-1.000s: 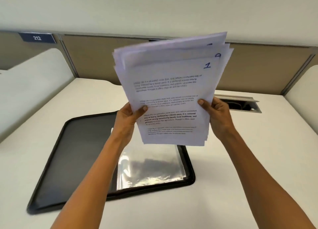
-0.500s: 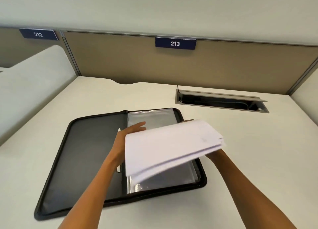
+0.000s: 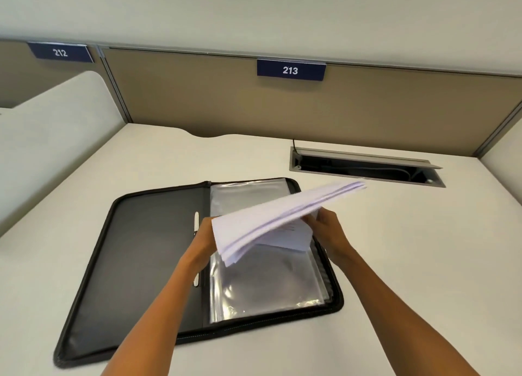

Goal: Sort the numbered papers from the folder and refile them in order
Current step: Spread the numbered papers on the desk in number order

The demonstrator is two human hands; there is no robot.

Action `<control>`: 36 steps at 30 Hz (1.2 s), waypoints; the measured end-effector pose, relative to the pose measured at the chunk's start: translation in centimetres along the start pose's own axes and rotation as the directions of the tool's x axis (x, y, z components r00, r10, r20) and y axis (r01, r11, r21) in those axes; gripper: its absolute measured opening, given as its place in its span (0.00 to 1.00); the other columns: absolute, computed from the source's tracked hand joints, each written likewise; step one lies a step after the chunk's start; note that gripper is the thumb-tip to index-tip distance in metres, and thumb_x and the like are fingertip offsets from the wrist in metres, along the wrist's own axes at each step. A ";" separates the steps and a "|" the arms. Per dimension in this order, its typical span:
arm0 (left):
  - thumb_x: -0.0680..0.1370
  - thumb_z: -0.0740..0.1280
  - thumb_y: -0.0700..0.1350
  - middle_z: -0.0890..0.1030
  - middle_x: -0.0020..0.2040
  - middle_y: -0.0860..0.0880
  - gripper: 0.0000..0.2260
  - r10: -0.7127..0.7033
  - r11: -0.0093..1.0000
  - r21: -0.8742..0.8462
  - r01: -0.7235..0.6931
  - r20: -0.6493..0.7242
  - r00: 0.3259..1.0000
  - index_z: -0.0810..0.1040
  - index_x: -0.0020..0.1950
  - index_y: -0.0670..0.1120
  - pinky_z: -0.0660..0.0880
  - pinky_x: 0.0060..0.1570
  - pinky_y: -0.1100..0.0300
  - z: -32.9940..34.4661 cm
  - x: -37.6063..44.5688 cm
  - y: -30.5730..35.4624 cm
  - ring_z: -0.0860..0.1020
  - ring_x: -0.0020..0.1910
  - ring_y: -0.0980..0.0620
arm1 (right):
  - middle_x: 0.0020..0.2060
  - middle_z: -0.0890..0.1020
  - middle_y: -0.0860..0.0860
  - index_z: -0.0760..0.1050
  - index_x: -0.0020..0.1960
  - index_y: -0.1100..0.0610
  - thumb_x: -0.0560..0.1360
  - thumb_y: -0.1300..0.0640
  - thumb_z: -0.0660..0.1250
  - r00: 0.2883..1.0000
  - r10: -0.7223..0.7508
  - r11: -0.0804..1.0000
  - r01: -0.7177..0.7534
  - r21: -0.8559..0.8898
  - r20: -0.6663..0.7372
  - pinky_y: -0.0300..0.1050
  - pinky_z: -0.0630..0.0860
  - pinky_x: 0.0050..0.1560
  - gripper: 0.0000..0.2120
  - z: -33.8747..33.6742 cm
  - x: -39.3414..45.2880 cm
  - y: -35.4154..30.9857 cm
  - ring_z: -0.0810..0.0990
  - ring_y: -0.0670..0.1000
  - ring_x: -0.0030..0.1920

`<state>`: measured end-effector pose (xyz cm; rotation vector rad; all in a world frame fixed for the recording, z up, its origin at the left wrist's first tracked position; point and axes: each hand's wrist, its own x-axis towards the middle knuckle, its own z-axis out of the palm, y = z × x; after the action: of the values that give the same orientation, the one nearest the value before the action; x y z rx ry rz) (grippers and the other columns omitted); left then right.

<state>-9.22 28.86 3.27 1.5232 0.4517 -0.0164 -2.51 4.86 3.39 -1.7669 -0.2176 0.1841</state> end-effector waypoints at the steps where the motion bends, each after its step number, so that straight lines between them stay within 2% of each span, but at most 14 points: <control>1: 0.80 0.59 0.33 0.81 0.33 0.52 0.09 0.048 0.998 0.035 -0.049 0.015 0.999 0.78 0.49 0.39 0.74 0.38 0.62 -0.1 0.2 0.1 0.76 0.34 0.55 | 0.35 0.79 0.64 0.71 0.40 0.72 0.75 0.50 0.69 1.000 -0.022 1.000 0.021 -0.006 -0.019 0.57 0.75 0.34 0.23 -0.1 0.1 0.2 0.77 0.66 0.38; 2: 0.80 0.60 0.33 0.81 0.31 0.54 0.09 0.080 0.994 0.074 -0.083 0.034 0.996 0.78 0.44 0.39 0.73 0.40 0.59 0.0 0.3 0.4 0.76 0.32 0.56 | 0.39 0.76 0.70 0.69 0.42 0.75 0.74 0.49 0.69 0.999 -0.026 1.000 0.026 0.004 -0.031 0.62 0.72 0.37 0.26 -0.2 0.2 0.1 0.74 0.70 0.43; 4: 0.80 0.60 0.34 0.80 0.30 0.56 0.07 0.112 0.989 0.094 -0.116 0.043 0.993 0.77 0.45 0.39 0.73 0.38 0.63 -0.1 0.2 1.0 0.76 0.30 0.61 | 0.36 0.77 0.67 0.70 0.39 0.72 0.75 0.53 0.69 0.999 -0.007 1.000 0.006 -0.015 -0.053 0.60 0.72 0.37 0.21 -0.2 0.6 -0.5 0.77 0.66 0.39; 6: 0.80 0.62 0.38 0.83 0.41 0.57 0.06 0.183 0.972 0.136 -0.193 0.081 0.980 0.78 0.53 0.40 0.75 0.42 0.68 -0.2 -0.2 1.1 0.80 0.40 0.63 | 0.34 0.82 0.54 0.76 0.38 0.63 0.74 0.54 0.71 0.998 0.050 0.999 -0.050 -0.015 -0.046 0.53 0.76 0.39 0.13 -0.2 0.7 -1.1 0.81 0.54 0.36; 8: 0.77 0.67 0.46 0.84 0.49 0.51 0.10 0.233 0.966 0.095 -0.240 0.081 0.969 0.79 0.56 0.44 0.78 0.51 0.60 -0.2 -0.9 0.9 0.82 0.50 0.54 | 0.40 0.85 0.55 0.79 0.43 0.62 0.72 0.51 0.73 0.994 0.108 0.994 -0.108 -0.024 -0.010 0.52 0.79 0.44 0.13 0.0 0.9 -1.1 0.83 0.55 0.40; 12: 0.77 0.66 0.47 0.84 0.50 0.48 0.09 0.153 0.981 -0.115 -0.154 -0.015 0.988 0.78 0.56 0.48 0.81 0.45 0.55 0.1 -1.7 0.2 0.83 0.48 0.48 | 0.41 0.85 0.56 0.79 0.41 0.60 0.68 0.48 0.76 0.987 0.156 0.987 -0.155 -0.032 0.029 0.54 0.79 0.47 0.15 0.3 0.9 -0.2 0.83 0.56 0.42; 16: 0.79 0.64 0.47 0.84 0.49 0.47 0.07 0.068 0.970 -0.230 -0.079 -0.056 0.996 0.77 0.55 0.48 0.81 0.41 0.54 0.2 -2.2 -0.3 0.83 0.46 0.47 | 0.42 0.84 0.59 0.78 0.43 0.67 0.66 0.42 0.75 0.984 0.173 0.984 -0.171 -0.050 0.036 0.57 0.78 0.46 0.27 0.9 0.6 0.7 0.83 0.58 0.42; 19: 0.78 0.64 0.47 0.85 0.47 0.46 0.08 0.005 0.961 -0.275 -0.027 -0.082 0.997 0.77 0.54 0.47 0.80 0.35 0.56 -0.1 -2.5 -0.7 0.84 0.43 0.47 | 0.39 0.83 0.52 0.78 0.39 0.59 0.69 0.34 0.67 0.972 0.234 0.972 -0.234 -0.001 -0.032 0.45 0.76 0.42 0.26 1.1 0.1 0.7 0.81 0.53 0.39; 22: 0.78 0.64 0.48 0.84 0.47 0.45 0.10 -0.060 0.965 -0.262 0.021 -0.142 0.988 0.76 0.56 0.45 0.80 0.34 0.56 -1.2 -2.8 -1.8 0.84 0.42 0.46 | 0.43 0.82 0.56 0.79 0.49 0.61 0.78 0.39 0.57 0.956 0.202 0.896 -0.268 -0.354 -0.212 0.46 0.75 0.46 0.26 0.4 -0.4 2.0 0.80 0.55 0.45; 24: 0.79 0.64 0.48 0.83 0.49 0.44 0.11 -0.102 0.970 -0.236 0.054 -0.197 0.975 0.76 0.58 0.44 0.80 0.33 0.58 -2.0 -3.1 -3.0 0.83 0.42 0.46 | 0.56 0.76 0.60 0.73 0.63 0.60 0.78 0.38 0.58 0.954 0.190 0.660 -0.300 -0.689 -0.233 0.50 0.71 0.56 0.27 0.3 -1.2 3.2 0.74 0.59 0.57; 26: 0.79 0.63 0.47 0.82 0.48 0.44 0.12 -0.123 0.973 -0.221 0.073 -0.223 0.967 0.74 0.59 0.42 0.79 0.30 0.60 -2.4 -3.4 -4.1 0.82 0.42 0.46 | 0.69 0.65 0.61 0.62 0.73 0.55 0.76 0.34 0.57 0.975 0.189 0.500 -0.201 -0.842 -0.120 0.53 0.62 0.68 0.34 1.1 -1.9 4.3 0.62 0.62 0.69; 29: 0.79 0.63 0.46 0.82 0.46 0.44 0.11 -0.125 0.977 -0.200 0.076 -0.244 0.962 0.74 0.59 0.42 0.79 0.28 0.61 -2.5 -3.5 -4.7 0.81 0.41 0.46 | 0.77 0.41 0.56 0.44 0.78 0.50 0.69 0.24 0.41 0.958 0.180 0.569 0.084 -0.818 0.224 0.54 0.40 0.74 0.45 3.4 -2.4 5.5 0.37 0.57 0.76; 32: 0.79 0.63 0.46 0.82 0.45 0.44 0.11 -0.116 0.982 -0.178 0.068 -0.276 0.954 0.74 0.57 0.41 0.78 0.28 0.60 -2.7 -3.3 -4.1 0.81 0.40 0.46 | 0.76 0.37 0.53 0.37 0.77 0.52 0.56 0.19 0.24 0.927 0.176 0.589 0.170 -0.790 0.330 0.50 0.35 0.74 0.58 4.5 -2.8 7.0 0.34 0.52 0.76; 36: 0.79 0.63 0.47 0.80 0.43 0.45 0.11 -0.112 0.987 -0.143 0.071 -0.310 0.944 0.73 0.57 0.41 0.75 0.34 0.55 -3.2 -3.2 -3.3 0.80 0.40 0.47 | 0.76 0.36 0.52 0.36 0.77 0.54 0.58 0.21 0.22 0.946 0.134 0.501 0.191 -0.844 0.294 0.47 0.35 0.74 0.57 3.2 -3.8 8.0 0.34 0.50 0.75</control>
<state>-14.01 30.83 1.12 1.3783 0.7671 0.1856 -6.58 5.31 -5.10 -2.7629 -0.6828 0.3944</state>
